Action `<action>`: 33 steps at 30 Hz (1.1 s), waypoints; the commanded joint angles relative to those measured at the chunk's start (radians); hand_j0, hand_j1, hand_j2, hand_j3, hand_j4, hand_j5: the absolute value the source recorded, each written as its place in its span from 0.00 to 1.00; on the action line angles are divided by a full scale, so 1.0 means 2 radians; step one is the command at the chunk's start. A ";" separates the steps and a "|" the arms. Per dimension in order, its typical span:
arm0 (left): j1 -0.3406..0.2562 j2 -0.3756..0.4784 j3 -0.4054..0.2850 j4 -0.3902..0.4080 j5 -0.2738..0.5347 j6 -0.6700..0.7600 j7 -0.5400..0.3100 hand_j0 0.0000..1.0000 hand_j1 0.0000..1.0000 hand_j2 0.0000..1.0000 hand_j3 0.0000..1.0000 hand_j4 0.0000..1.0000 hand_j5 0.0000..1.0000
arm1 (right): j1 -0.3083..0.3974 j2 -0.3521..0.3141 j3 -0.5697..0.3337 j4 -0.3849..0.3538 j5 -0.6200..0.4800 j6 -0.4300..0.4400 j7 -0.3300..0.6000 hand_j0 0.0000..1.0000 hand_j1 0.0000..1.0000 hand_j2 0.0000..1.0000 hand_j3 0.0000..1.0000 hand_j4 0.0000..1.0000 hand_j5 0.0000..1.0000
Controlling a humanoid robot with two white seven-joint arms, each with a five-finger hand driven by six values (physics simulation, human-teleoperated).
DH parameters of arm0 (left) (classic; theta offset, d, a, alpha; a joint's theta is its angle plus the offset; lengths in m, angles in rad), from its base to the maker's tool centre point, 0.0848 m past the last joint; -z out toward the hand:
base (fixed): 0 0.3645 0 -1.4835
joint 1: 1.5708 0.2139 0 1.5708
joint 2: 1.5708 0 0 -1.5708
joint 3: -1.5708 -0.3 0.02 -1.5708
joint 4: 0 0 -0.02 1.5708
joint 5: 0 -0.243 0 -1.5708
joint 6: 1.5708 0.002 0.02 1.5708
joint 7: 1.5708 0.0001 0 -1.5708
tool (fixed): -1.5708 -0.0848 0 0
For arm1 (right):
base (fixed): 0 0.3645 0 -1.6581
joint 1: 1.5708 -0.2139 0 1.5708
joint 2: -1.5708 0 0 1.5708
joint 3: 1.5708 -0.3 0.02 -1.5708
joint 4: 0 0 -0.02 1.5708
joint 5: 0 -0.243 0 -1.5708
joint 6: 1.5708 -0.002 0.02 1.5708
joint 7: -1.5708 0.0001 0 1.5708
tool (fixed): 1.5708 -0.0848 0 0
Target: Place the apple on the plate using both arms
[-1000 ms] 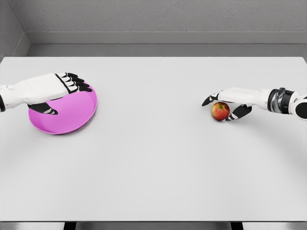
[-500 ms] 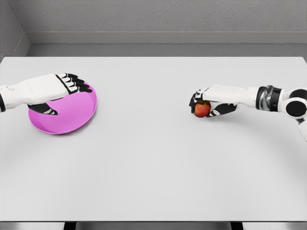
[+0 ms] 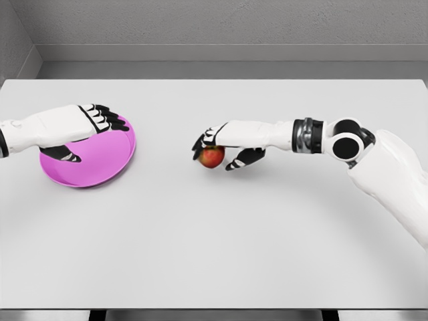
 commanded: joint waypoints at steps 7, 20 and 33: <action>0.001 -0.007 -0.002 -0.002 0.003 0.001 -0.002 1.00 1.00 1.00 1.00 1.00 1.00 | 0.048 -0.097 -0.157 0.020 -0.005 -0.017 0.000 1.00 1.00 1.00 1.00 1.00 1.00; -0.148 -0.171 -0.168 -0.014 0.024 0.001 -0.063 1.00 1.00 1.00 1.00 1.00 1.00 | 0.081 -0.135 -0.228 0.029 -0.009 -0.017 0.000 1.00 1.00 1.00 1.00 1.00 1.00; -0.158 -0.216 -0.183 0.081 0.001 0.001 -0.066 1.00 1.00 1.00 1.00 1.00 1.00 | 0.085 -0.146 -0.227 0.025 -0.009 -0.017 0.000 1.00 1.00 1.00 1.00 1.00 1.00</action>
